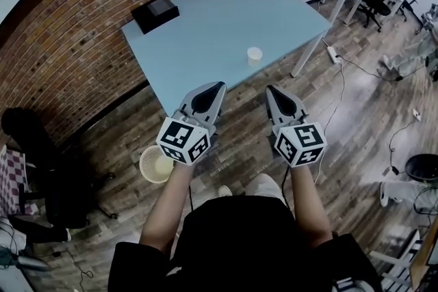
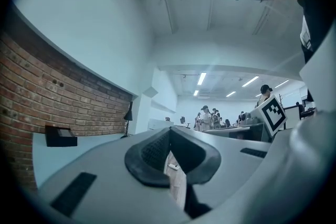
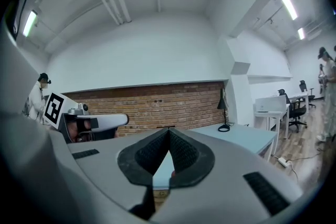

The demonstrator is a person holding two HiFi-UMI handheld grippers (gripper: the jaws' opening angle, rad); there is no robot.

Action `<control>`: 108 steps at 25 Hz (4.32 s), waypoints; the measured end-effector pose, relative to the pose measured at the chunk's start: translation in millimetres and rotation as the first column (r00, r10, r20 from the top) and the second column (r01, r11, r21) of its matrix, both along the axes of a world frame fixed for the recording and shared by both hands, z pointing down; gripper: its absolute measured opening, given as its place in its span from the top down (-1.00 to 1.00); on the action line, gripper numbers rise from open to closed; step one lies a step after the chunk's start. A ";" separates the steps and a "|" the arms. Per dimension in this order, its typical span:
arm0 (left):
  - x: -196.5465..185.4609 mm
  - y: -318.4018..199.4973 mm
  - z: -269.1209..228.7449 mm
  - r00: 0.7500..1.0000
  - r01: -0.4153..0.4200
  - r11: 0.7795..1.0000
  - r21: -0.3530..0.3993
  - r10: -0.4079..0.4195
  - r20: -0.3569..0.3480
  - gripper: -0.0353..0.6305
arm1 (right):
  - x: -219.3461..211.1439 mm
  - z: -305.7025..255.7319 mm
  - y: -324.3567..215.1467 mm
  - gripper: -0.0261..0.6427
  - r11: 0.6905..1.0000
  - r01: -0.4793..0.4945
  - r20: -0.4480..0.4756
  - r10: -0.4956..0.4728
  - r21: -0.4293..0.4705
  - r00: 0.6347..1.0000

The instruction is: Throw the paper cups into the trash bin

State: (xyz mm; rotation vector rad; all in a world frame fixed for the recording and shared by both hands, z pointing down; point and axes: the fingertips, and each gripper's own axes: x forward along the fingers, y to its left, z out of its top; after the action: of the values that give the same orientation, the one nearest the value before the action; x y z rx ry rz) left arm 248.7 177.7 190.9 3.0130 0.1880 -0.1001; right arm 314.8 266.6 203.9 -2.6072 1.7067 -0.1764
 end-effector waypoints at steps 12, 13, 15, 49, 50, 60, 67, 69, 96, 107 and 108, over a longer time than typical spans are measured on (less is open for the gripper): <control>41.9 -10.7 22.6 0.999 0.006 1.000 -0.023 -0.005 0.042 0.87 | 48.8 9.1 -6.7 0.91 0.999 -0.027 0.033 0.027 0.016 0.999; 48.3 -10.5 22.8 0.999 0.006 1.000 -0.025 -0.005 0.043 0.87 | 55.9 7.2 -6.7 0.91 0.999 -0.028 0.032 0.027 0.019 0.999; 62.8 -11.0 23.4 0.999 0.005 1.000 -0.022 -0.004 0.049 0.87 | 71.7 4.7 -8.0 0.91 0.999 -0.028 0.030 0.027 0.021 0.999; 300.5 -18.7 139.1 0.953 -0.057 0.998 -0.036 0.066 0.297 0.87 | 303.5 91.7 -26.6 0.91 0.998 -0.026 0.180 0.036 -0.061 0.983; 306.2 -19.9 145.1 0.948 -0.054 0.998 -0.031 0.061 0.311 0.87 | 309.1 95.8 -27.3 0.91 0.998 -0.023 0.187 0.035 -0.065 0.982; 344.8 -38.6 205.9 0.880 -0.059 0.998 0.023 0.041 0.472 0.87 | 342.4 130.2 -48.1 0.91 0.995 0.013 0.247 0.012 -0.100 0.969; 362.2 -35.7 237.0 0.832 -0.099 0.989 0.107 0.024 0.554 0.86 | 356.7 147.5 -46.0 0.91 0.993 0.021 0.273 0.012 -0.117 0.962; 365.2 -33.9 245.3 0.816 -0.108 0.987 0.122 0.018 0.578 0.86 | 359.1 151.9 -43.2 0.91 0.992 0.024 0.282 0.012 -0.122 0.959; 389.1 -24.6 327.6 0.598 -0.333 0.856 0.395 -0.132 0.790 0.57 | 381.2 194.4 -34.7 0.91 0.988 0.095 0.372 -0.042 -0.125 0.927; 384.6 -23.1 322.4 0.597 -0.333 0.844 0.421 -0.157 0.787 0.78 | 377.4 190.3 -39.0 0.91 0.986 0.122 0.365 -0.071 -0.117 0.928; 384.2 -22.2 321.9 0.597 -0.332 0.844 0.421 -0.158 0.787 0.78 | 377.4 189.9 -38.7 0.91 0.985 0.124 0.365 -0.074 -0.117 0.928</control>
State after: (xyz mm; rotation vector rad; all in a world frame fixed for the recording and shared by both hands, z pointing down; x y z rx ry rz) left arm 632.9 155.5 512.7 3.1461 0.3086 1.5679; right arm 692.3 227.9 393.8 -2.3791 1.7423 -0.7495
